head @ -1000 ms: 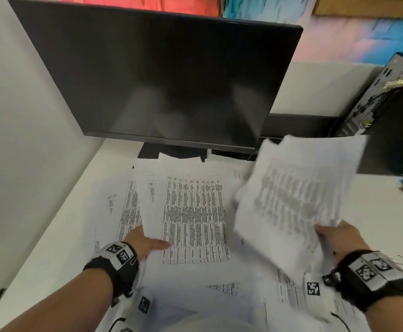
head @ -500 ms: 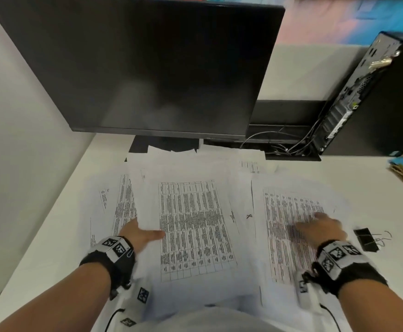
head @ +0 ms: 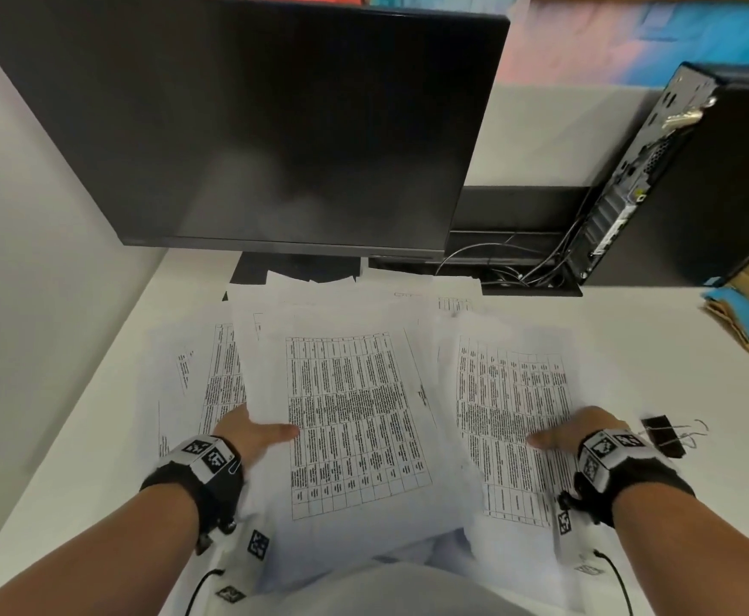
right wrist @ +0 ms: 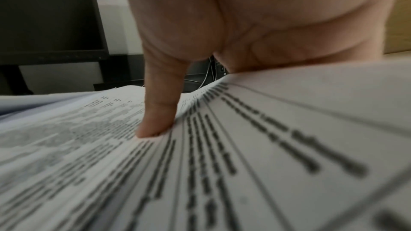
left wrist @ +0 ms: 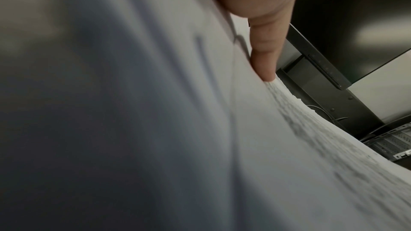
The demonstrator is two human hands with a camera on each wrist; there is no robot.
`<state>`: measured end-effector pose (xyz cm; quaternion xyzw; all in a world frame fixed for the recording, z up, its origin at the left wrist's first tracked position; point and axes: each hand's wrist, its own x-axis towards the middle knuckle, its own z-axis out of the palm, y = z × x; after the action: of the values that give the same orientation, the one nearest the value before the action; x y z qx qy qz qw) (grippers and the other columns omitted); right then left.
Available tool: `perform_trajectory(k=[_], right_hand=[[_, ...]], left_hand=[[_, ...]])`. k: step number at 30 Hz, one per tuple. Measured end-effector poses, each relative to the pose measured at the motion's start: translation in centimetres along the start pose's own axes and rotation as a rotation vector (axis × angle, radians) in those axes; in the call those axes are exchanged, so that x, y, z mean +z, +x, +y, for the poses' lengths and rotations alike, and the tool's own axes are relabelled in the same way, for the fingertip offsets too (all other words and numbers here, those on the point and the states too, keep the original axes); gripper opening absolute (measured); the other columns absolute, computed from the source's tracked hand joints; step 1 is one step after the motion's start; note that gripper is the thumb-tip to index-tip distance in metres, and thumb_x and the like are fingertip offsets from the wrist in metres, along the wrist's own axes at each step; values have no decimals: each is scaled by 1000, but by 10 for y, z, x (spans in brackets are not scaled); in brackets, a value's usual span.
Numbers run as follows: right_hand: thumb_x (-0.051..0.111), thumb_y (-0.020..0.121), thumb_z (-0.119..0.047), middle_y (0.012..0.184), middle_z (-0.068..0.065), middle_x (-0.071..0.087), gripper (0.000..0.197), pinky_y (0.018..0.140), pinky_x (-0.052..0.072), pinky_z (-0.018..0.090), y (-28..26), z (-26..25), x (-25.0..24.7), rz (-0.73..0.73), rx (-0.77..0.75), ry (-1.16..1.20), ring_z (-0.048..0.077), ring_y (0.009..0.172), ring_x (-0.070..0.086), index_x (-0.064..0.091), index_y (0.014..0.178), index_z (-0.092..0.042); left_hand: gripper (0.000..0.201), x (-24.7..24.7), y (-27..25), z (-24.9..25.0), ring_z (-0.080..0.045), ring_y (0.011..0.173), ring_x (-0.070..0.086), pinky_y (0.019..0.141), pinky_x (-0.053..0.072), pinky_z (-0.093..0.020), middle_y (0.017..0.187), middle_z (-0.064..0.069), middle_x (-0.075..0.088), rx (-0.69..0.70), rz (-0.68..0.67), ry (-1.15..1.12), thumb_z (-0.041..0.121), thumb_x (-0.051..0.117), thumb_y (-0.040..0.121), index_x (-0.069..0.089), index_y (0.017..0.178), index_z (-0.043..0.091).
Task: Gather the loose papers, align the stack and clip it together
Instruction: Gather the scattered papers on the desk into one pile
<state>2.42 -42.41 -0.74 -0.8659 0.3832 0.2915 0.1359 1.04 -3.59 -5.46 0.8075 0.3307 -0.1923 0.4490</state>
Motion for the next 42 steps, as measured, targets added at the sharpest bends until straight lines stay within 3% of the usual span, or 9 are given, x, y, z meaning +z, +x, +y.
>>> perform_trajectory(k=[7, 14, 19, 24, 28, 30, 35, 38, 42], right_hand=[[82, 63, -36, 121, 18, 49, 91, 89, 47, 35, -10, -12, 0, 118, 46, 85, 30, 115, 51, 28, 124, 6], [75, 73, -12, 109, 17, 59, 48, 89, 43, 35, -1, 18, -17, 1, -166, 396, 34, 101, 55, 59, 114, 8], [65, 79, -5, 91, 16, 58, 29, 80, 43, 38, -8, 23, -60, 335, -352, 421, 30, 84, 52, 61, 106, 1], [63, 79, -14, 95, 8, 56, 35, 85, 47, 46, -26, 30, -117, 627, -483, 850, 40, 100, 60, 57, 113, -6], [71, 60, -40, 102, 1, 62, 72, 80, 48, 34, -11, 31, -131, 463, -529, 1252, 27, 103, 63, 53, 124, -13], [71, 68, -31, 96, -2, 62, 66, 83, 47, 35, -20, 25, -127, 381, -576, 1336, 19, 92, 64, 49, 128, -13], [65, 76, -7, 96, 9, 66, 25, 77, 51, 39, -46, -4, -78, 179, -686, 1116, 23, 82, 62, 62, 99, -18], [70, 70, -5, 95, 15, 68, 30, 81, 54, 46, -30, -17, -33, 61, -594, 992, 33, 85, 65, 64, 99, -12], [76, 67, -10, 102, 16, 62, 48, 69, 47, 30, -10, -37, 12, -191, -380, 677, 32, 90, 61, 53, 109, -10]], left_hand=[[109, -2, -2, 1, -35, 137, 30, 112, 28, -47, 151, -17, 28, 46, -11, 16, 36, 81, 64, 15, 145, 3], [135, -4, -8, 4, -33, 129, 42, 107, 35, -47, 144, -13, 43, 40, -52, 28, 65, 82, 29, 31, 141, 8], [119, -7, -14, 8, -33, 132, 38, 109, 32, -47, 147, -13, 38, 28, -70, 41, 51, 84, 49, 25, 143, 8], [113, -7, -12, 8, -33, 134, 36, 110, 31, -46, 149, -14, 35, 13, -58, 48, 46, 83, 56, 23, 144, 7], [109, -7, -16, 11, -34, 135, 34, 110, 31, -47, 150, -15, 32, 5, -45, 89, 42, 80, 62, 19, 145, 5], [107, -6, -17, 11, -34, 137, 31, 110, 29, -46, 152, -16, 27, 1, -39, 85, 39, 78, 67, 14, 145, 5], [111, -7, -26, 15, -35, 136, 32, 109, 30, -48, 151, -16, 28, -14, -38, 17, 44, 80, 63, 16, 145, 6], [136, -6, -16, 8, -32, 128, 45, 105, 38, -51, 145, -11, 43, 68, -73, 12, 83, 68, 30, 32, 142, 14], [130, -6, -13, 4, -33, 126, 46, 106, 36, -50, 141, -12, 47, 51, -45, -80, 90, 55, 37, 36, 140, 13]])
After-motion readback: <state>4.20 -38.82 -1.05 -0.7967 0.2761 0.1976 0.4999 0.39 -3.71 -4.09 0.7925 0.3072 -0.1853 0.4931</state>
